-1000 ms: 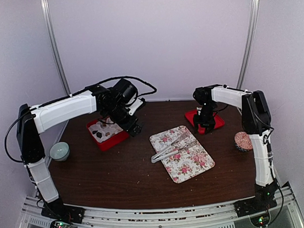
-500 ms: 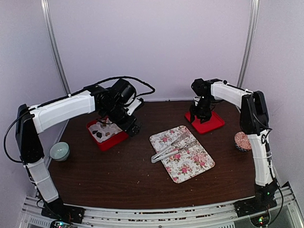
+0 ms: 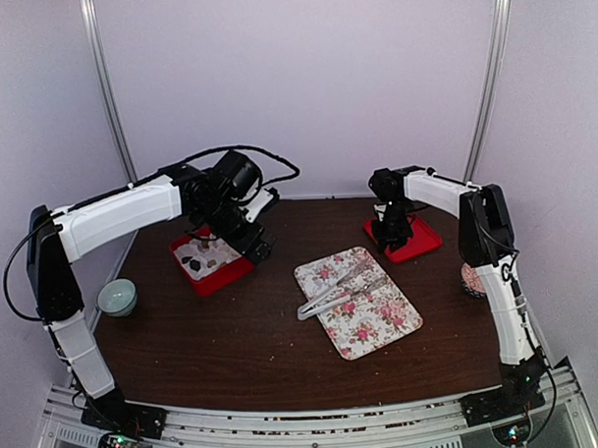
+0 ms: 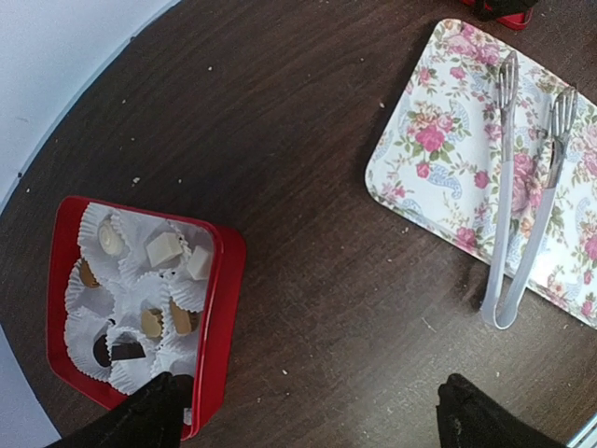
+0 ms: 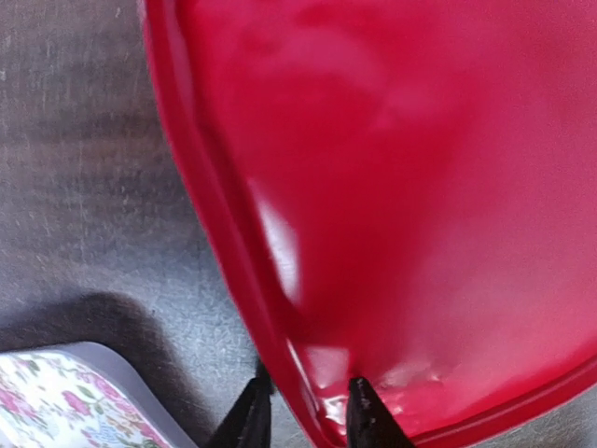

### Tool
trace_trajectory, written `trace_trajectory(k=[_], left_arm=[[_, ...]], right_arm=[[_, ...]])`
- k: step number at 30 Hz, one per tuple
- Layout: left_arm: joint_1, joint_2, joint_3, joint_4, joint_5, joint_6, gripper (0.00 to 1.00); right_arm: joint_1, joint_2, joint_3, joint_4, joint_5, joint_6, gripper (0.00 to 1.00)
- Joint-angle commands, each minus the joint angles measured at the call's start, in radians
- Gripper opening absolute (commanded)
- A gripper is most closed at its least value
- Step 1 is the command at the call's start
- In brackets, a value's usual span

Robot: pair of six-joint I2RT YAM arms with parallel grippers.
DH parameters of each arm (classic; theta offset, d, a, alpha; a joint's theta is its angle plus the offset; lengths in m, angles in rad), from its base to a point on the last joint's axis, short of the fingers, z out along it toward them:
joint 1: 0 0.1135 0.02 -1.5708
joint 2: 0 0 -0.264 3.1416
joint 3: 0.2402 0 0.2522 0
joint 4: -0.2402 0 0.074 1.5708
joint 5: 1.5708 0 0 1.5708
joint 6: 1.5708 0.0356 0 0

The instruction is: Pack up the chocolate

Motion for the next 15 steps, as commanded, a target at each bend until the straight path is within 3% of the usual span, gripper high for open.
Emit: trace_trajectory(k=[1,9,15], left_arm=[[0.054,-0.035,-0.021,0.031,0.028,-0.018,0.98],[0.19,-0.059,-0.041,0.067,0.121,-0.053,0.98],[0.242,-0.058,-0.036,0.075,0.15,-0.045,0.98]], right_arm=[[0.028,0.031,0.02,-0.034,0.033,-0.028,0.24],[0.049,0.013,-0.012,-0.059,0.05,-0.05,0.0],[0.046,-0.091,-0.013,-0.065,0.095,-0.071,0.0]])
